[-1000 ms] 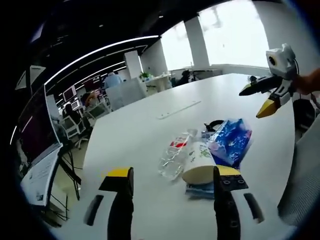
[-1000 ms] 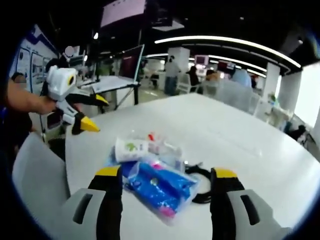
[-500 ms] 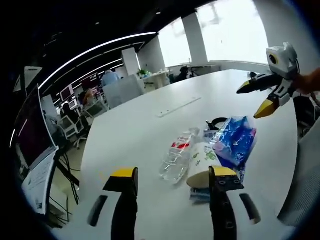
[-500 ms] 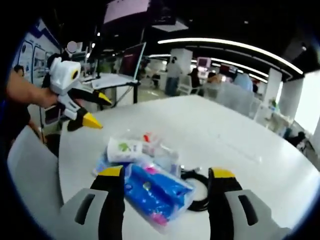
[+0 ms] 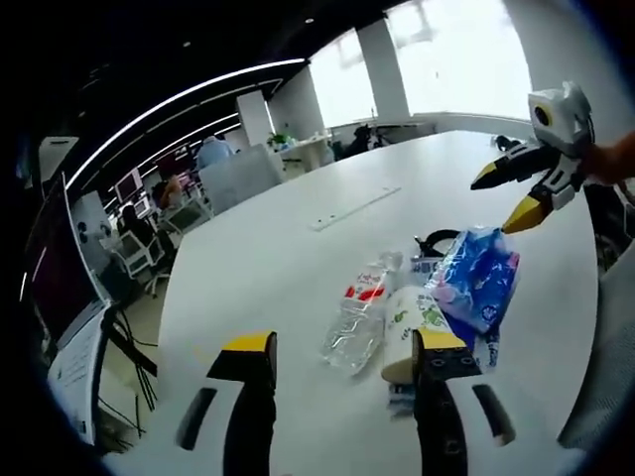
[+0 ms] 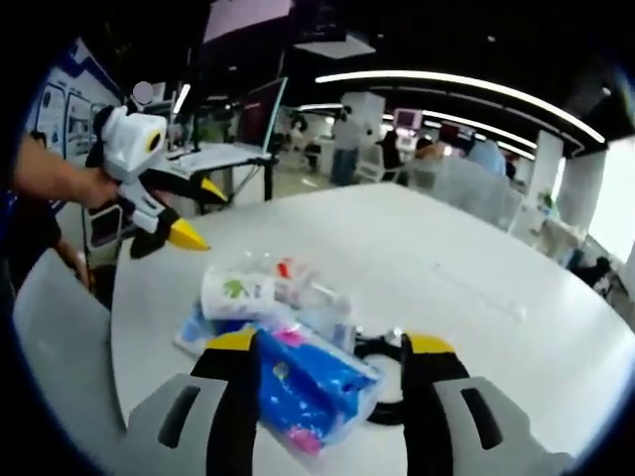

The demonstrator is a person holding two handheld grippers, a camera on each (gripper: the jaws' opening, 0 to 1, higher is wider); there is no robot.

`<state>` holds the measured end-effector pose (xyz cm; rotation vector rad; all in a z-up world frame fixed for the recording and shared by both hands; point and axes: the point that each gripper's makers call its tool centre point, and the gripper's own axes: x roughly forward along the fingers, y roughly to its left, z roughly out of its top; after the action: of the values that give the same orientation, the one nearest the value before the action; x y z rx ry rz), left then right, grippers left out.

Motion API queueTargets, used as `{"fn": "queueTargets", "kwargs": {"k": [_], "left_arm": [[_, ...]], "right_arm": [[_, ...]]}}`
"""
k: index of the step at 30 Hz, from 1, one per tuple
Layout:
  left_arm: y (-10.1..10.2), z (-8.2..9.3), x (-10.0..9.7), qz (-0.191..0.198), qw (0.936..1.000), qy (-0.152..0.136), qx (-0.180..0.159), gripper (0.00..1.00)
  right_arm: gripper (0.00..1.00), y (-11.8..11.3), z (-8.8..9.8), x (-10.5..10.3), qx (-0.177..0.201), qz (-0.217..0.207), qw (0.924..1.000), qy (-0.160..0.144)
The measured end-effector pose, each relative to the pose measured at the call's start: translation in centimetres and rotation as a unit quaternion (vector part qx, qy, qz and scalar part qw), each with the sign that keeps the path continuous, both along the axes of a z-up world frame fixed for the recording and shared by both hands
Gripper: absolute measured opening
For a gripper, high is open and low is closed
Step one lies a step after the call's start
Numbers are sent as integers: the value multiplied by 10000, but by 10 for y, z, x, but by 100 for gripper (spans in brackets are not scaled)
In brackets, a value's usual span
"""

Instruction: Arrange the tabletop items into an orderly group along one side of the table until the central work area is clear of visible clutter.

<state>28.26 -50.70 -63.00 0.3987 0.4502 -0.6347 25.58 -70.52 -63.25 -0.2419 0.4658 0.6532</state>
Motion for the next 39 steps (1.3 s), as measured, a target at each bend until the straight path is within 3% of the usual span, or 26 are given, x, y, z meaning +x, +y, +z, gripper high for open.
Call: {"fn": "queueTargets", "kwargs": {"k": [17,29,39], "left_arm": [[-32,-15,18,-312,9988,140,360,52],[-26,-30,33,-289,9969,332,645,50],[-31,-41,42,-411,9948,460,807,48]], "right_arm": [[46,10,-9,21,21,184,9998,50],[45,11,-15,31,65,250,9996,106],[44,14,-21,40,122,269,9994,195]]}}
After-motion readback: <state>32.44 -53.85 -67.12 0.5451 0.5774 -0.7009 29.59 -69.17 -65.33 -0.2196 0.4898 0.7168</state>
